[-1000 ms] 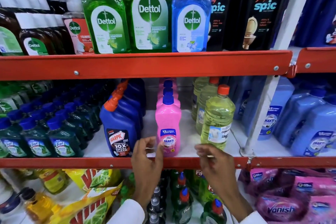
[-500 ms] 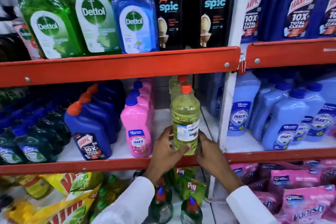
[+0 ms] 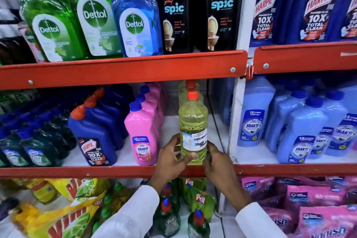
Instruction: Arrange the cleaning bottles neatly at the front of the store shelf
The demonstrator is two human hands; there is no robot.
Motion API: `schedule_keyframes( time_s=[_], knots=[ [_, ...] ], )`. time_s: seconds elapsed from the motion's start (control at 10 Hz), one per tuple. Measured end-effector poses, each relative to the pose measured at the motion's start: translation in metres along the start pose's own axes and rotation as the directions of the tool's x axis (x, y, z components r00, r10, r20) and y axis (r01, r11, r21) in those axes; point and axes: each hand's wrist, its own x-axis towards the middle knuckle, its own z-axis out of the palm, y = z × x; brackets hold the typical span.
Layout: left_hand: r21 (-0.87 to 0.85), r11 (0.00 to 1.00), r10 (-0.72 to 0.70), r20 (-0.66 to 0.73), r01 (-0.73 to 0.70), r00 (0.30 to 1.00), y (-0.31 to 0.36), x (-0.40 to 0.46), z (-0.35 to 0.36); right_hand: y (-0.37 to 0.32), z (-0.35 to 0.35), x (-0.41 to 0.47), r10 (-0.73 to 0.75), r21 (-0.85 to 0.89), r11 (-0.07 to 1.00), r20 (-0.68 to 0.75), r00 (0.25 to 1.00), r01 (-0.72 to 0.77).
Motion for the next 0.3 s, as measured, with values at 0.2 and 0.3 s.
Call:
schedule_keyframes(
  time_s=[0.2, 0.3],
  knots=[
    [0.025, 1.0, -0.016, 0.021, 0.016, 1.0, 0.002, 0.0, -0.003, 0.002, 0.006, -0.001, 0.015, 0.006, 1.0, -0.013, 1.0, -0.015],
    [0.064, 0.998, 0.009, -0.032, -0.007, 0.999, 0.011, -0.005, -0.004, 0.008, 0.004, -0.008, 0.054, 0.136, 0.99, -0.128, 0.99, -0.036]
  ],
)
